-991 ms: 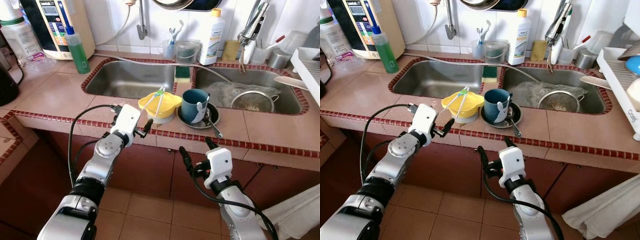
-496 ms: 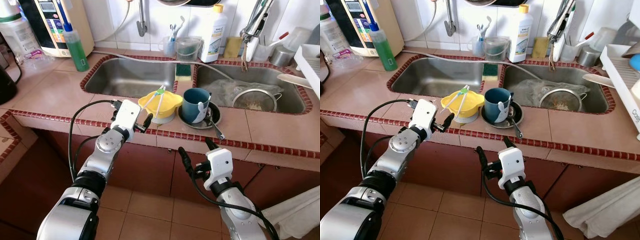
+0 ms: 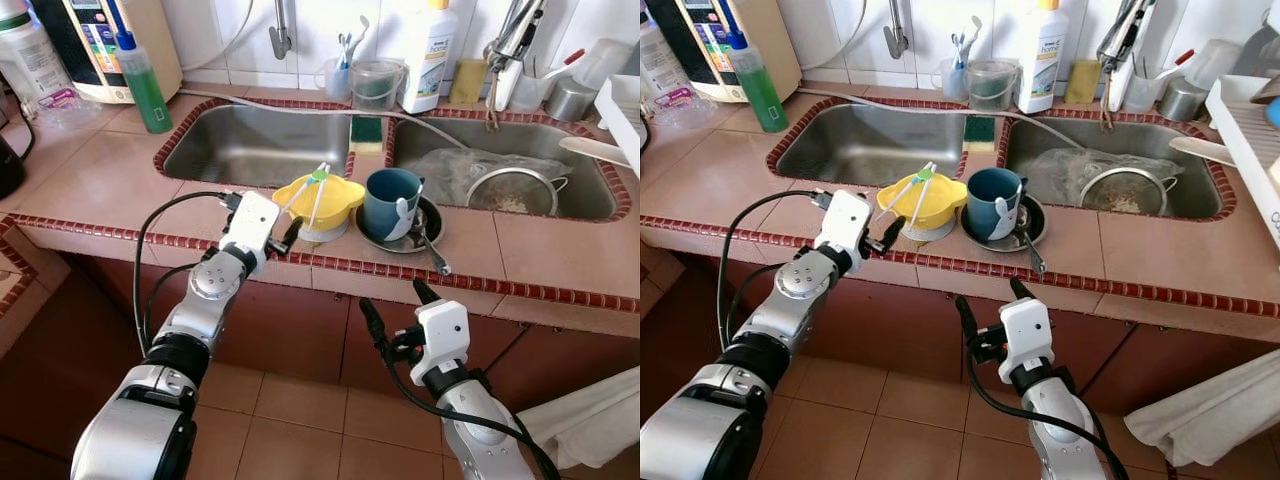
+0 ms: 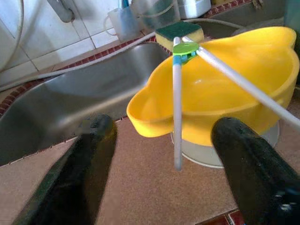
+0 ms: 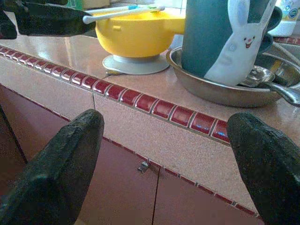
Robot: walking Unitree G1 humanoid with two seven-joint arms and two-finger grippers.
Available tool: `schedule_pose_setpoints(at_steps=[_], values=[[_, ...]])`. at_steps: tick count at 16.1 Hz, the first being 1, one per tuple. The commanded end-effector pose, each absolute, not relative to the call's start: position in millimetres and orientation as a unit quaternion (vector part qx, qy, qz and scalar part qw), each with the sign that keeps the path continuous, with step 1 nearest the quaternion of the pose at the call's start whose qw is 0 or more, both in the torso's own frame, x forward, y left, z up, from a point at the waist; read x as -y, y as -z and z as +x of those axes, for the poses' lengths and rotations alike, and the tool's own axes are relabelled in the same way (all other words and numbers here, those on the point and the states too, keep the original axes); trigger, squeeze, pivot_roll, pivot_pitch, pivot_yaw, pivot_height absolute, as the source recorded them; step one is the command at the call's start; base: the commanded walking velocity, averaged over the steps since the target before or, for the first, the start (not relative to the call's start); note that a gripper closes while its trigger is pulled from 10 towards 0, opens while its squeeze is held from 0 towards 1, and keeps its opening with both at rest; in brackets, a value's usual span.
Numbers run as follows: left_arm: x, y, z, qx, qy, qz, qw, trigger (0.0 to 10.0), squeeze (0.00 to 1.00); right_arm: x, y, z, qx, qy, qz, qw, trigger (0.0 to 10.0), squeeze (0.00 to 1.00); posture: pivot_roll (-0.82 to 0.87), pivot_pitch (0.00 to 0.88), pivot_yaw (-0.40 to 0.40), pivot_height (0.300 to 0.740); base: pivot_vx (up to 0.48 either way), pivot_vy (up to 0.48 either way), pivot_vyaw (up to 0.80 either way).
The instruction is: Kitchen organization
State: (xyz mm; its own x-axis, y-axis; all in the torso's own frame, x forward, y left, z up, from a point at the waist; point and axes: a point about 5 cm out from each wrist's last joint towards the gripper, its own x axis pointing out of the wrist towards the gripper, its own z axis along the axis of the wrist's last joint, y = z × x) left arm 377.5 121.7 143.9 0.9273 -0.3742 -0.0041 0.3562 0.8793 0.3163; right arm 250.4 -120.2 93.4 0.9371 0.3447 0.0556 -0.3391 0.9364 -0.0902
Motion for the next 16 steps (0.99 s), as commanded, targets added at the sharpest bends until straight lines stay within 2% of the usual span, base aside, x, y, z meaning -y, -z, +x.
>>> schedule_pose_setpoints(at_steps=[1,16], values=[[-125.8,-148.5,380.0,0.035,0.186,0.160,0.969,0.0,0.00,117.5,-96.5,248.4,0.039,-0.174,-0.037,0.983,10.0,0.00,-0.21,0.117,0.066,0.740,0.000,0.000,0.00],[-128.5,-149.9,381.1,0.039,0.186,0.155,0.969,0.0,0.00,117.4,-97.0,250.2,0.035,-0.177,-0.043,0.983,10.0,0.00,-0.20,0.116,0.057,0.740,0.000,0.000,0.00]])
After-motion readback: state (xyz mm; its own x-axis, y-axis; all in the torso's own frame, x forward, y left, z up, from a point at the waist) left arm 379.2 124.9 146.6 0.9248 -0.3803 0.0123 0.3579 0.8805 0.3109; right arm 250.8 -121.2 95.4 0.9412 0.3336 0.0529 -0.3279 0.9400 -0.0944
